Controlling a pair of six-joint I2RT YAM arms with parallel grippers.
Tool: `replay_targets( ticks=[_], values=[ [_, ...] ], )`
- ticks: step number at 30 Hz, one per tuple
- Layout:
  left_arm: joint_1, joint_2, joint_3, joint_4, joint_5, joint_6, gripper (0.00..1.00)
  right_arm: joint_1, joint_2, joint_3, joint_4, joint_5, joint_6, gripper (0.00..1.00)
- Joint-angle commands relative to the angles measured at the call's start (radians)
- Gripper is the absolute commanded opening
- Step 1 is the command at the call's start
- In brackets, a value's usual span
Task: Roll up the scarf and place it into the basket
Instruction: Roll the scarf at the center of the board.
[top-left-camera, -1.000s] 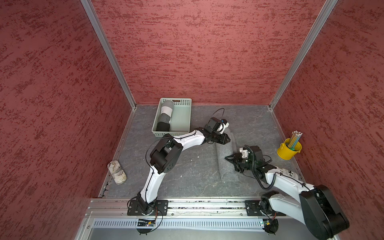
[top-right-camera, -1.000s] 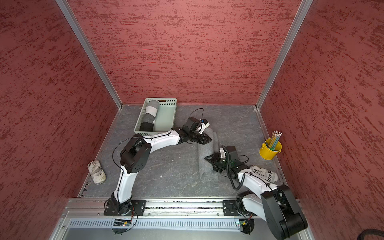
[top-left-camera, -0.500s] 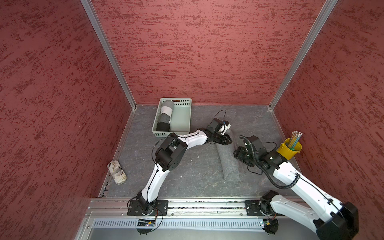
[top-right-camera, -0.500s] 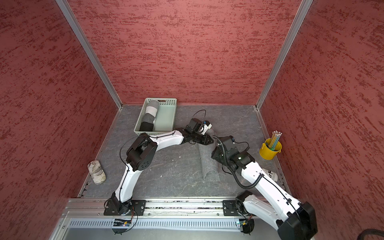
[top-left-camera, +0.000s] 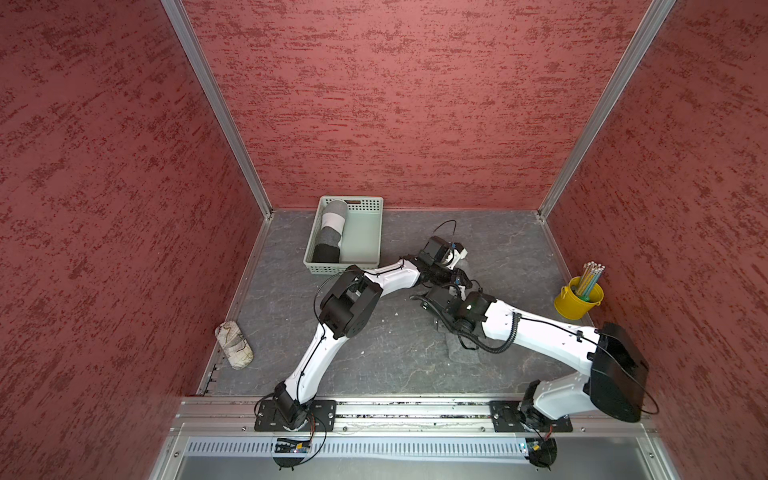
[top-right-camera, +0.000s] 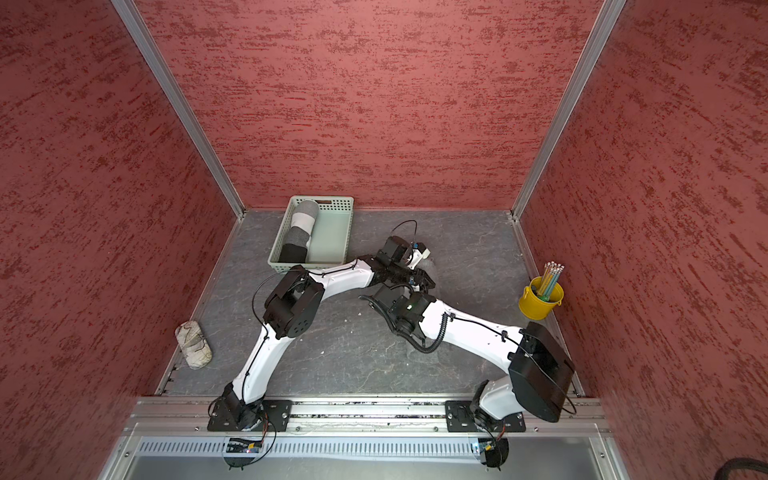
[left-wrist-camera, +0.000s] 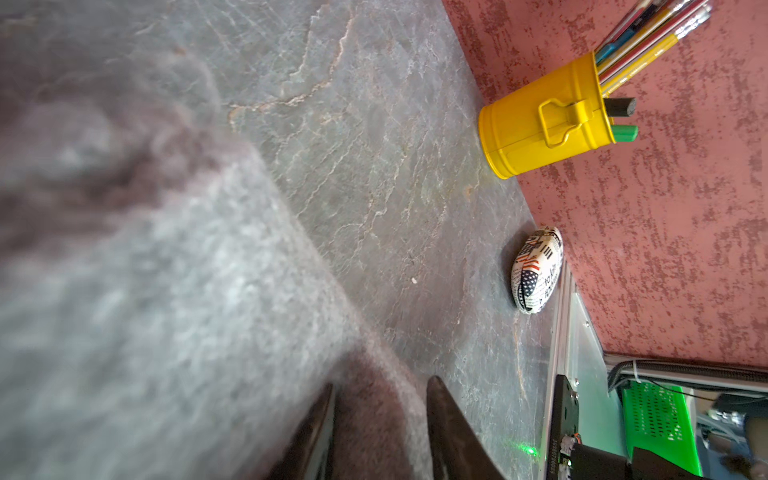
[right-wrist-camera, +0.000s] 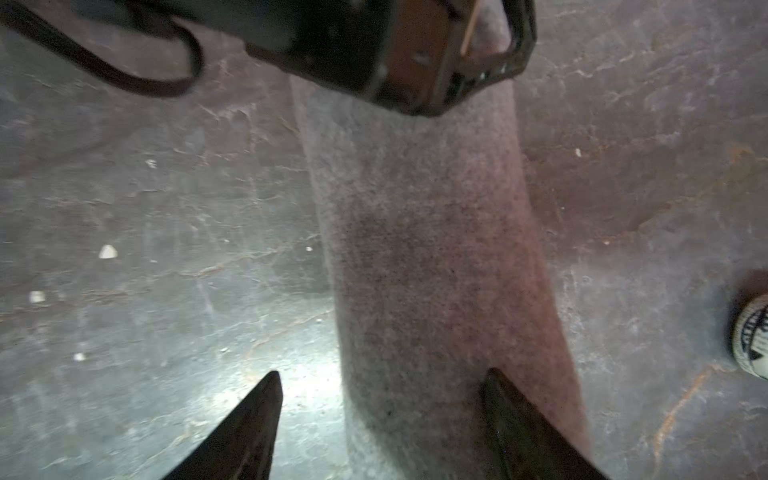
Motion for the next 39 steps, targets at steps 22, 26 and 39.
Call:
replay_targets(
  ticks=[22, 26, 39],
  values=[
    [0.136, -0.458, -0.339, -0.078, -0.291, -0.165, 0.75, -0.137, -0.018, -0.297, 0.453, -0.376, 0.025, 0.77],
    [0.133, -0.453, -0.431, -0.076, -0.267, -0.195, 0.74, -0.137, 0.057, -0.237, 0.459, -0.388, 0.005, 0.78],
    [0.089, -0.282, -0.401, -0.034, -0.160, -0.236, 0.75, -0.156, -0.081, -0.080, 0.298, -0.287, -0.048, 0.83]
  ],
)
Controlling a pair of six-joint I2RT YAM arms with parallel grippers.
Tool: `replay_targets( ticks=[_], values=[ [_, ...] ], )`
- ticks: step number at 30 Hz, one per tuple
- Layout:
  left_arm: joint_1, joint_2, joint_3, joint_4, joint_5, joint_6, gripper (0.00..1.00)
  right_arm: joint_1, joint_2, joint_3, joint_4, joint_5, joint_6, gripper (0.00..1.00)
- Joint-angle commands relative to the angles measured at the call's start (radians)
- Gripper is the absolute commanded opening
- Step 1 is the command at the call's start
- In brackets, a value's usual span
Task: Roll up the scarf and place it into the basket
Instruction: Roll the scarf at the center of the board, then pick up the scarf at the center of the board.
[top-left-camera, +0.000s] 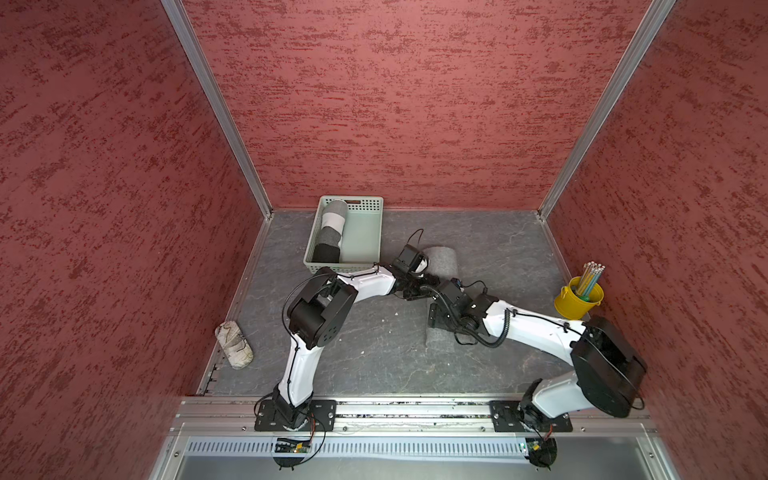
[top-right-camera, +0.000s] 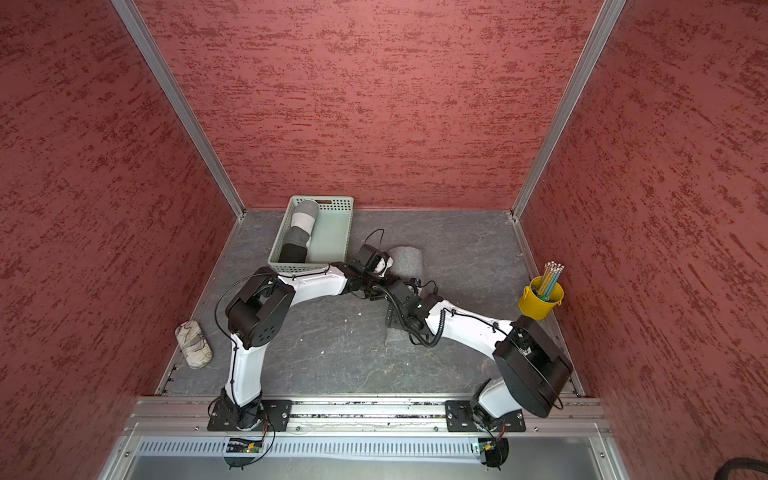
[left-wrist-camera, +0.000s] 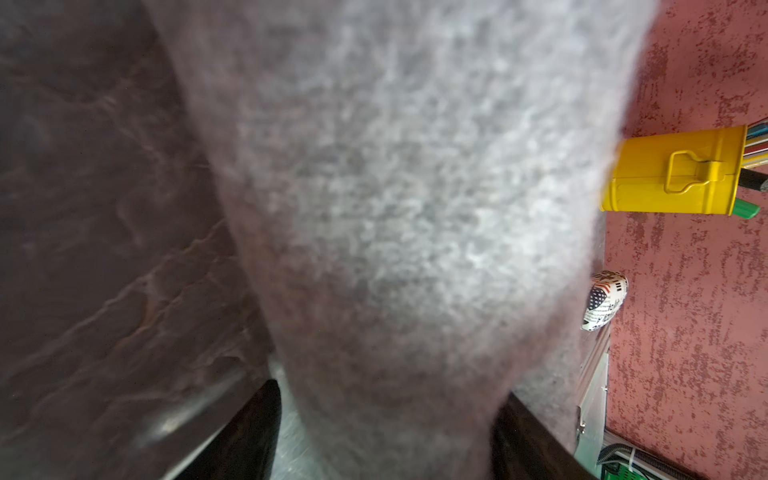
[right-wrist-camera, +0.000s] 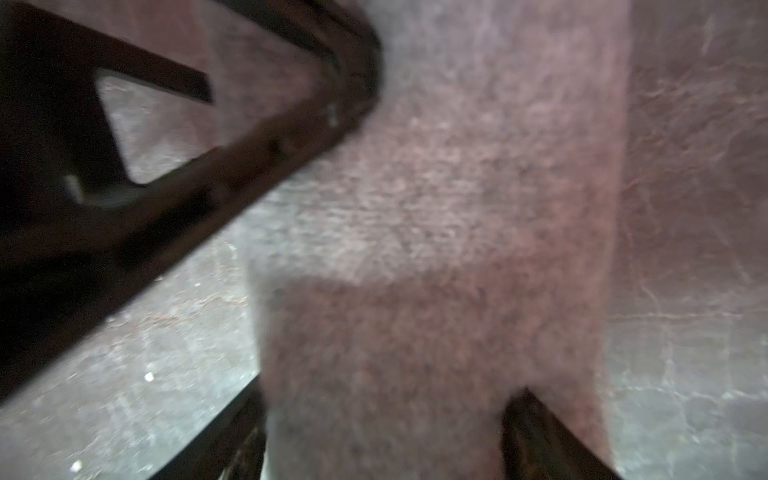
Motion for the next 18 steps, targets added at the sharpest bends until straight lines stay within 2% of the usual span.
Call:
replay_targets(
  ticks=[1, 4, 9, 12, 18],
  values=[
    [0.017, 0.008, 0.009, 0.022, 0.034, -0.017, 0.74, -0.024, -0.104, 0.052, -0.058, 0.023, -0.014, 0.83],
    [0.022, -0.008, 0.000, 0.028, 0.044, -0.018, 0.74, -0.077, -0.174, 0.046, -0.052, 0.037, -0.018, 0.82],
    [0.020, -0.038, 0.004, 0.044, 0.075, -0.035, 0.76, -0.212, -0.220, -0.022, 0.057, 0.035, -0.030, 0.72],
    [0.014, -0.041, 0.010, 0.057, 0.105, -0.053, 0.77, -0.280, -0.204, -0.077, 0.173, -0.027, -0.033, 0.70],
    [-0.012, -0.033, 0.022, 0.037, 0.091, -0.055, 0.81, -0.381, -0.113, -0.153, 0.329, -0.113, -0.051, 0.64]
  ],
)
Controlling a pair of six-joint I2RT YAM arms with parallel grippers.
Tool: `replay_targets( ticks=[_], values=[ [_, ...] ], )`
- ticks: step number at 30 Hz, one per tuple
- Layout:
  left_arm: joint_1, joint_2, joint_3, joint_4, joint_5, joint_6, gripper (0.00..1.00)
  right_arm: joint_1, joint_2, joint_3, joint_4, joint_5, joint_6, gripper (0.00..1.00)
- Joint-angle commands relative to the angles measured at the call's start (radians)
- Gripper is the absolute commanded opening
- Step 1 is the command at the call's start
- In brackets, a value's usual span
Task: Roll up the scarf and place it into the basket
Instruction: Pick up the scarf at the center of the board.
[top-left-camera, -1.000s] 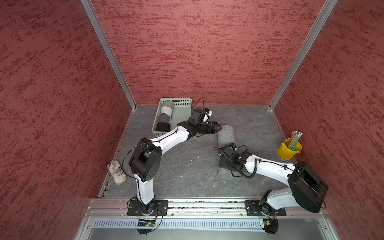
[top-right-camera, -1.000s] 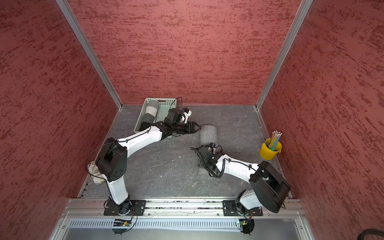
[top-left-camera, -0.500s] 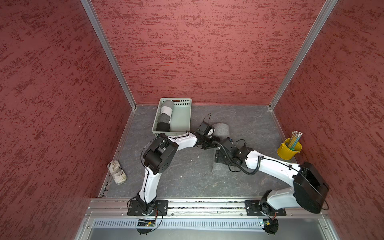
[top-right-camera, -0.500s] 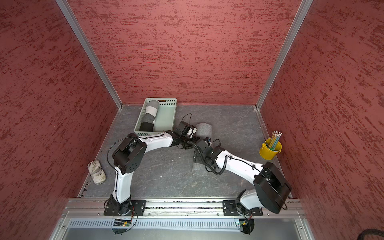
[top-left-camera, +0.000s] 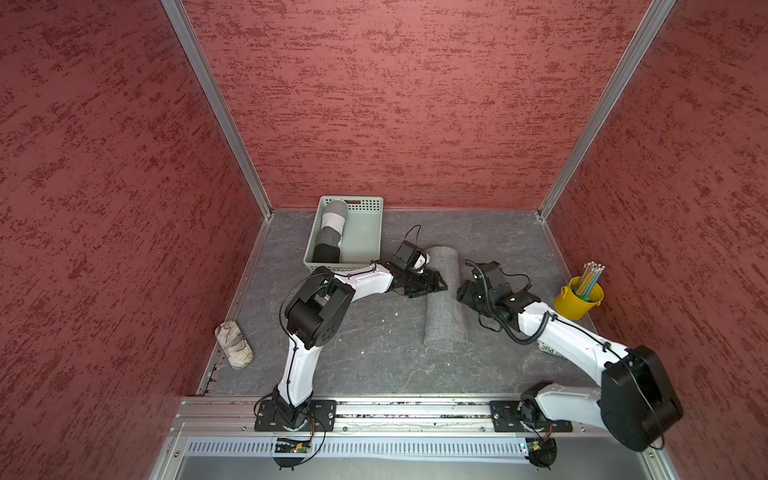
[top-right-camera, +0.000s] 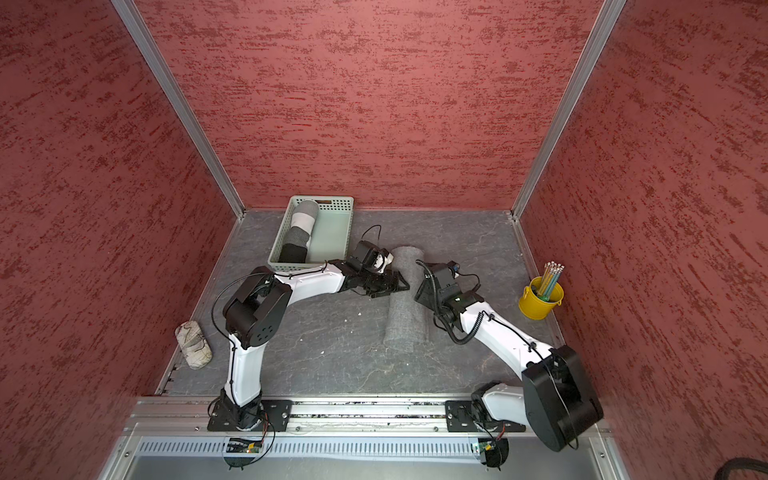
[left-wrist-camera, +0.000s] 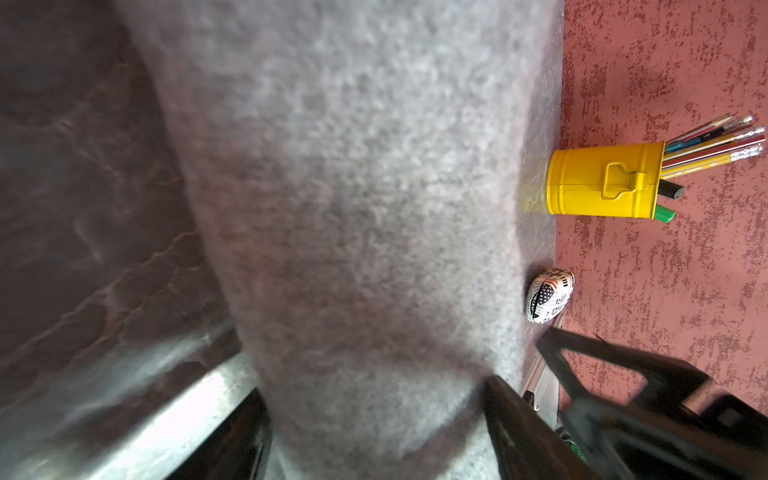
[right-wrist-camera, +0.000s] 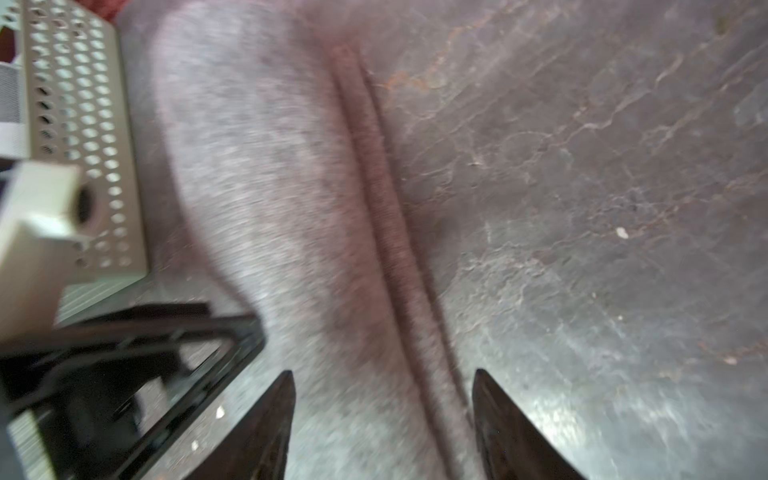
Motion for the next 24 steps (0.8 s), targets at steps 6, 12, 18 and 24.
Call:
replay_targets(
  ticks=[6, 12, 18, 24],
  values=[
    [-0.032, 0.025, 0.040, -0.005, 0.004, -0.016, 0.82, -0.092, 0.131, -0.101, 0.287, -0.182, -0.005, 0.57],
    [-0.043, 0.086, 0.074, 0.014, -0.002, -0.034, 0.81, -0.099, 0.221, -0.137, 0.397, -0.256, 0.024, 0.53],
    [-0.046, 0.158, 0.097, 0.049, -0.022, -0.058, 0.78, -0.098, 0.311, -0.164, 0.548, -0.351, 0.076, 0.48],
    [-0.043, 0.169, 0.082, 0.115, -0.072, -0.084, 0.42, -0.099, 0.315, -0.161, 0.556, -0.371, 0.079, 0.47]
  ],
)
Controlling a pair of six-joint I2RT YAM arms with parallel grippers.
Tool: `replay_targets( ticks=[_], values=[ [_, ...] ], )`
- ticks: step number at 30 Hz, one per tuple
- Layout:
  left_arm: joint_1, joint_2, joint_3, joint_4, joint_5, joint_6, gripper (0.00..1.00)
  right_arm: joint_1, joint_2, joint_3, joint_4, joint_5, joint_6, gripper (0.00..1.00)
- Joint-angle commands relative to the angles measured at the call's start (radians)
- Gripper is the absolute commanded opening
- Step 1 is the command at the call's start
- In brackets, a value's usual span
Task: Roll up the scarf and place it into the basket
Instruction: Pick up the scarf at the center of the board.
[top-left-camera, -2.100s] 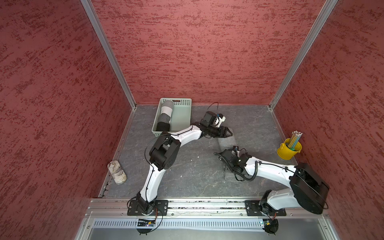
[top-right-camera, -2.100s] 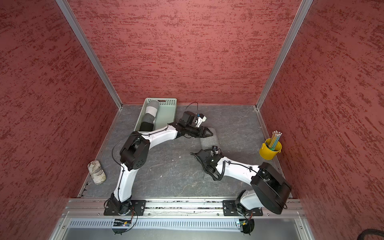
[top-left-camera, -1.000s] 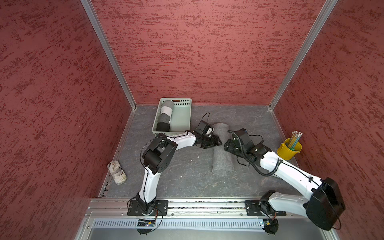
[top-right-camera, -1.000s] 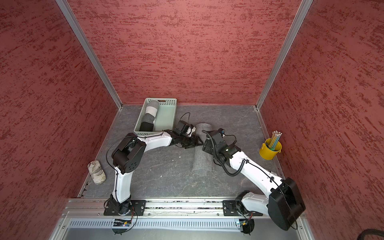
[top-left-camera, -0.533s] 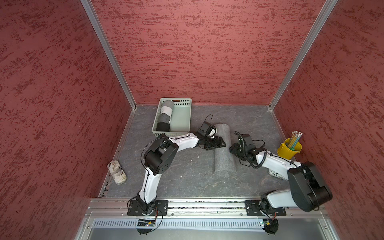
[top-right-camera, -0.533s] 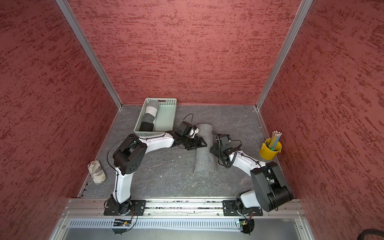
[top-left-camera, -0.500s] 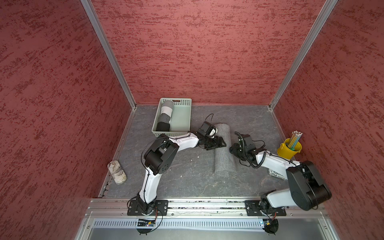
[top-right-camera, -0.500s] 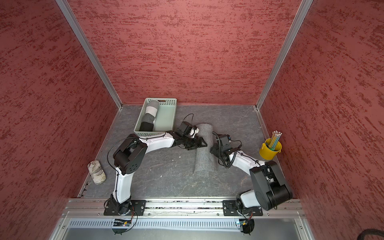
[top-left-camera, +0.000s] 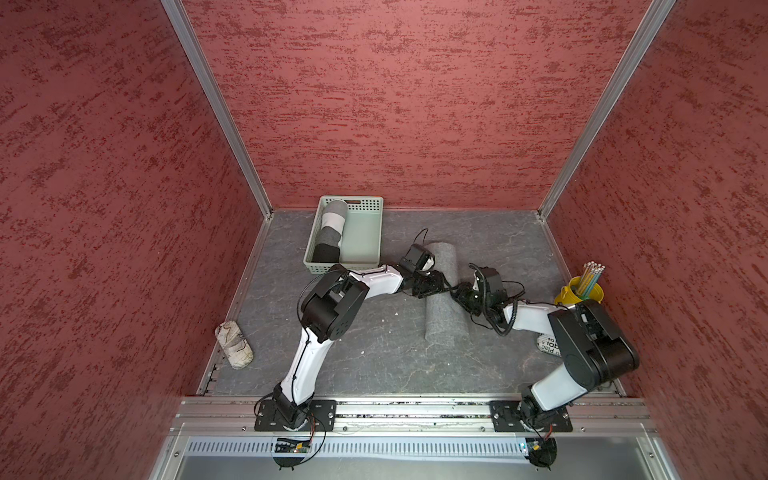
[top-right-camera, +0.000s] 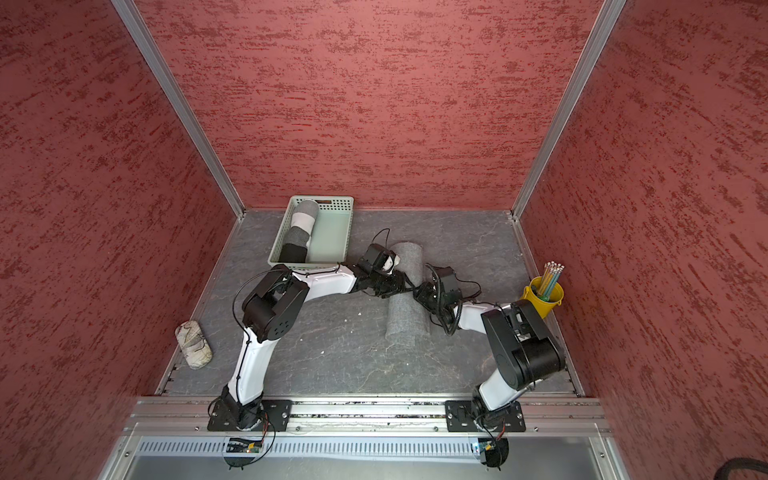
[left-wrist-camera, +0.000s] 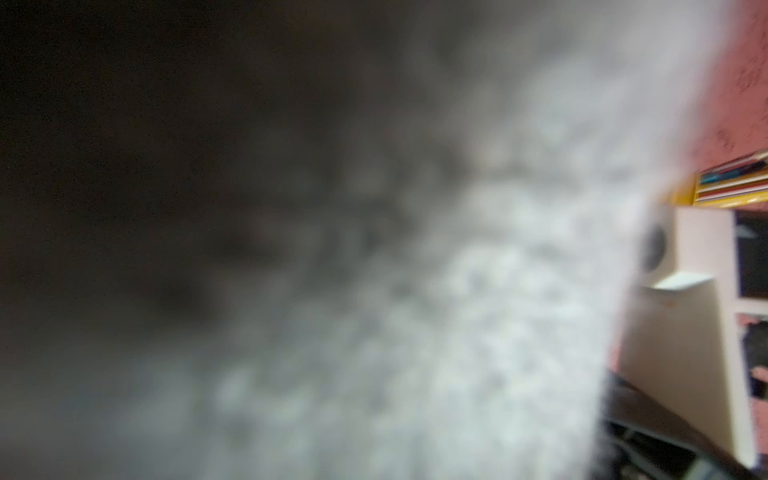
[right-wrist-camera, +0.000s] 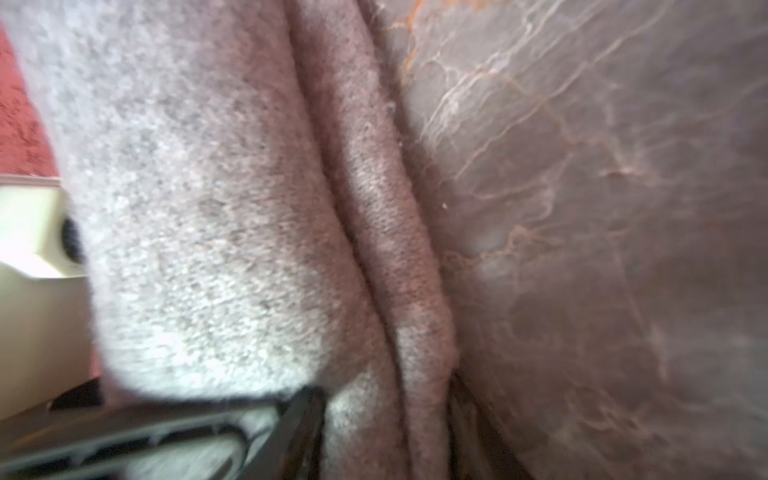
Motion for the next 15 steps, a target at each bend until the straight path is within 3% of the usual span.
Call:
replay_targets(
  ticks=[1, 3, 15],
  values=[
    [-0.014, 0.024, -0.012, 0.051, -0.042, -0.010, 0.26, 0.013, -0.001, -0.022, -0.058, -0.046, 0.003, 0.48],
    [-0.003, 0.001, -0.002, 0.022, -0.072, 0.017, 0.01, 0.011, -0.047, -0.009, -0.115, -0.021, -0.019, 0.50],
    [0.037, -0.214, 0.171, -0.373, -0.252, 0.420, 0.00, -0.015, -0.523, 0.135, -0.559, 0.259, -0.176, 0.64]
  ],
)
